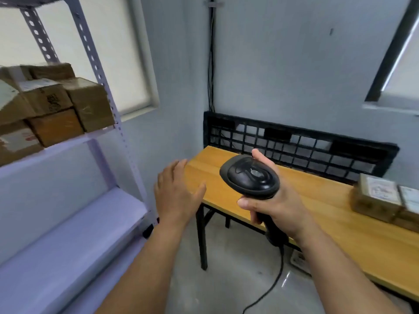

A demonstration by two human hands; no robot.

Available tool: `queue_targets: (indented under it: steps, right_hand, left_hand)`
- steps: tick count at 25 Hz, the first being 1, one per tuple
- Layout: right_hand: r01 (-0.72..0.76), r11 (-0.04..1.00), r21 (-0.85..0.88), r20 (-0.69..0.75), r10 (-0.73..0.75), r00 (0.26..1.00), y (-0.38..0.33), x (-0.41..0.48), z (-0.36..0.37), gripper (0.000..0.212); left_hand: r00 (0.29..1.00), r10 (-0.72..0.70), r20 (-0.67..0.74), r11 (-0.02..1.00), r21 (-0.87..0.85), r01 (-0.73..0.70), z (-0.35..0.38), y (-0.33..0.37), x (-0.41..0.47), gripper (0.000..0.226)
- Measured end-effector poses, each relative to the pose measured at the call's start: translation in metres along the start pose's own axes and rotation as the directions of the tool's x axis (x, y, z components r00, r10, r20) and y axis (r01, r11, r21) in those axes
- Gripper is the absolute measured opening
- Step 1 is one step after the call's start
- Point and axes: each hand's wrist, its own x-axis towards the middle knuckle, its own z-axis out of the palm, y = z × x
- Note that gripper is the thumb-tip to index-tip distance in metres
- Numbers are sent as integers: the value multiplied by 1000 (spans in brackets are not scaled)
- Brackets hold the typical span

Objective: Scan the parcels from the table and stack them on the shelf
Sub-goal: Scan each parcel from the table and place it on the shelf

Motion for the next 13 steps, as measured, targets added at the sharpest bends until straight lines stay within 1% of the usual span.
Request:
queue_targets:
  steps: [4, 9, 13]
  right_hand:
    - [-27, 1000, -13, -109, 25, 994, 8, -51, -80, 107]
    - [-59, 997, -50, -262, 44, 964, 21, -103, -168, 106]
    - [-85, 996, -37, -378, 65, 923, 27, -134, -217, 110]
  left_hand:
    - [988, 132, 83, 990, -59, -127, 60, 84, -34, 68]
    - [953, 232, 194, 968, -138, -207, 120, 175, -71, 69]
    - [909, 309, 279, 944, -206, -257, 156, 224, -89, 68]
